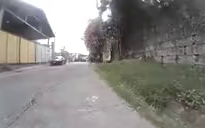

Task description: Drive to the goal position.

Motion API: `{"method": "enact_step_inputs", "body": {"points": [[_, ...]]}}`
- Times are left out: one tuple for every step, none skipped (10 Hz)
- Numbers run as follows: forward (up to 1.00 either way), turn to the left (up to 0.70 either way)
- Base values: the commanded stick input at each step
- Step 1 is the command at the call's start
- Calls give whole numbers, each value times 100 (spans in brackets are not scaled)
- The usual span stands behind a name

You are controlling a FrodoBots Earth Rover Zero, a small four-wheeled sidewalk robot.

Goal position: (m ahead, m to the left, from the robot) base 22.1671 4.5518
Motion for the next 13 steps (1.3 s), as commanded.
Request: {"method": "enact_step_inputs", "body": {"points": [[48,0],[48,0],[48,0],[48,0],[48,0],[48,0],[48,48],[48,46],[48,38],[48,22],[48,5],[48,0],[48,0]]}}
